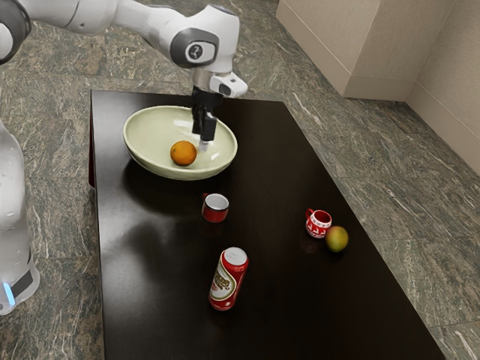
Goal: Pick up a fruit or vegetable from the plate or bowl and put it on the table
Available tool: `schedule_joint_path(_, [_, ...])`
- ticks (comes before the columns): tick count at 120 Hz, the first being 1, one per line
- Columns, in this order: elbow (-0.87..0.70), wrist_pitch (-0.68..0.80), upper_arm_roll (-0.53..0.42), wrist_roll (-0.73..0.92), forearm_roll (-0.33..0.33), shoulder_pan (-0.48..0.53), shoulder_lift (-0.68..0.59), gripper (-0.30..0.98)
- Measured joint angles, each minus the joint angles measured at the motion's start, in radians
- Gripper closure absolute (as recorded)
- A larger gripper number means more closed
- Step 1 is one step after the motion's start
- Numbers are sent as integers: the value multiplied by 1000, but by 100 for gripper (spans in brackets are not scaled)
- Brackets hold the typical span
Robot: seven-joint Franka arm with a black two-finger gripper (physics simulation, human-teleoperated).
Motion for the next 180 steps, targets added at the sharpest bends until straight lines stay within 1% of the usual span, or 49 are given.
schedule_joint_path(12, [-4,3,0,-5,47,-1,-1,3])
schedule_joint_path(22, [-5,-18,0,-10,64,-3,-9,3])
schedule_joint_path(37, [-1,-38,-2,-17,50,-6,-28,3])
schedule_joint_path(54, [41,-72,-2,-21,37,-21,-18,3])
schedule_joint_path(60, [40,-84,-16,-23,31,-13,-20,3])
schedule_joint_path(62, [40,-88,-40,-23,29,9,-20,3])
schedule_joint_path(68, [42,-100,-196,-24,23,152,-26,3])
schedule_joint_path(72, [44,-109,-250,-25,13,203,-28,3])
schedule_joint_path(78, [45,-120,-284,-25,1,239,-22,3])
schedule_joint_path(94, [36,-139,-274,-28,-21,293,-31,3])
schedule_joint_path(103, [22,-141,-300,-29,-37,318,-59,3])
schedule_joint_path(108, [9,-138,-365,-29,-55,374,-82,3])
schedule_joint_path(113, [-8,-137,-480,-29,-81,487,-118,3])
schedule_joint_path(116, [-14,-137,-531,-28,-96,538,-138,3])
schedule_joint_path(123, [-29,-136,-589,-27,-121,598,-179,3])
schedule_joint_path(132, [-56,-136,-612,-25,-143,621,-198,3])
schedule_joint_path(147, [-112,-134,-616,-22,-172,636,-201,3])
schedule_joint_path(180, [-125,-105,-613,-18,-187,660,-194,3])
